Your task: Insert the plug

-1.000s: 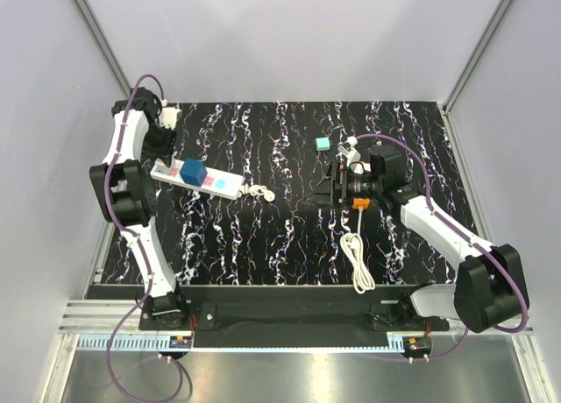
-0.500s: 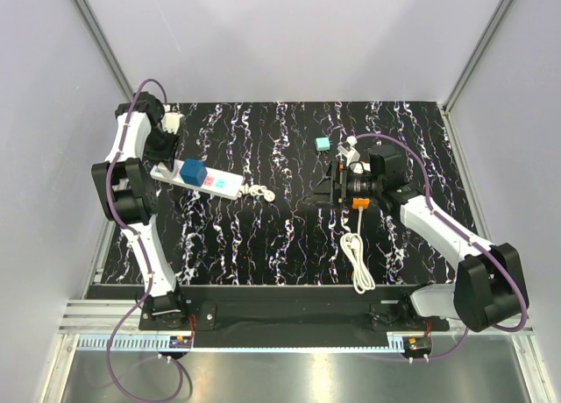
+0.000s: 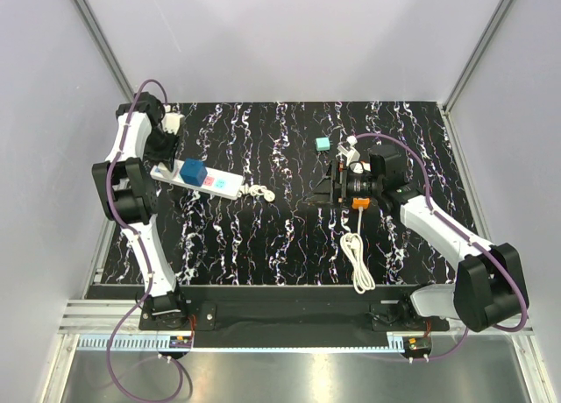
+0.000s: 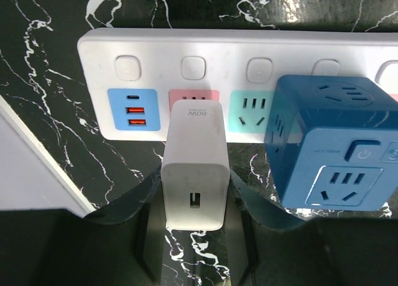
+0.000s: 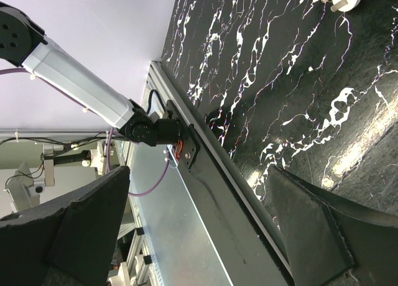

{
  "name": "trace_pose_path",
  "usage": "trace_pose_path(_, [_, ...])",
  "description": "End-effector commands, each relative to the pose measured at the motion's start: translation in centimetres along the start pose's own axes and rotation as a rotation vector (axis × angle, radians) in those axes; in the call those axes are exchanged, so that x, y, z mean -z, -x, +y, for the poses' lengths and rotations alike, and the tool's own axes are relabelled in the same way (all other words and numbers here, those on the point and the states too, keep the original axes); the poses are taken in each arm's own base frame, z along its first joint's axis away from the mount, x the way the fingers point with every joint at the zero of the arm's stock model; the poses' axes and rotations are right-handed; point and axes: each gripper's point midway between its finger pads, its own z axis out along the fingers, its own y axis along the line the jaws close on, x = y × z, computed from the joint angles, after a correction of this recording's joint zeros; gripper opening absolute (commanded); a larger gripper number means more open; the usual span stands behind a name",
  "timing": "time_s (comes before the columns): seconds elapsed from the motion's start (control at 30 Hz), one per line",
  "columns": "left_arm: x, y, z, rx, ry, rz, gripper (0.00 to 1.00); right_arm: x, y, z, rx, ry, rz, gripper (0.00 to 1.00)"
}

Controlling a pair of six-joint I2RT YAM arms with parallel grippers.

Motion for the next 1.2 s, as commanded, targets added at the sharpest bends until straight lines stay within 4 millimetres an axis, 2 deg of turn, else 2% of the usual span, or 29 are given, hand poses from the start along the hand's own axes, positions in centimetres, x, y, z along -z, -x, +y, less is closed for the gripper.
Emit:
trace_pose_path(0.0, [0.3, 1.0, 1.7, -0.016, 0.064, -0.019, 0.0, 0.1, 0.4, 1.1, 0.048, 0.043, -0.008, 1.0])
trace_pose_path(0.17, [-0.6, 0.8, 1.6, -0.011, 0.052, -0.005, 0.0, 0.1, 0.4, 1.1, 0.054, 0.042, -0.01, 1.0])
trace_pose_path(0.37, [-1.7, 0.6, 0.4, -0.005, -0.012, -0.001, 0.0, 0.1, 0.4, 1.1, 0.057, 0.04, -0.012, 1.0])
trace_pose_path(0.8, [-4.6, -1.9, 0.7, 0.014, 0.02, 0.083, 0.0, 0.2, 0.2, 1.0, 0.059, 0.04, -0.01, 1.0])
trace_pose_path(1.0, [-6.4, -2.9, -0.2, 0.008, 0.013, 0.121, 0.0, 0.1, 0.2, 0.9, 0.057, 0.038, -0.008, 1.0])
trace_pose_path(1.17, [-6.1, -2.8, 0.2, 0.032, 0.048, 0.113, 0.0, 0.2, 0.1, 0.9, 0.059, 0.036, -0.012, 1.0])
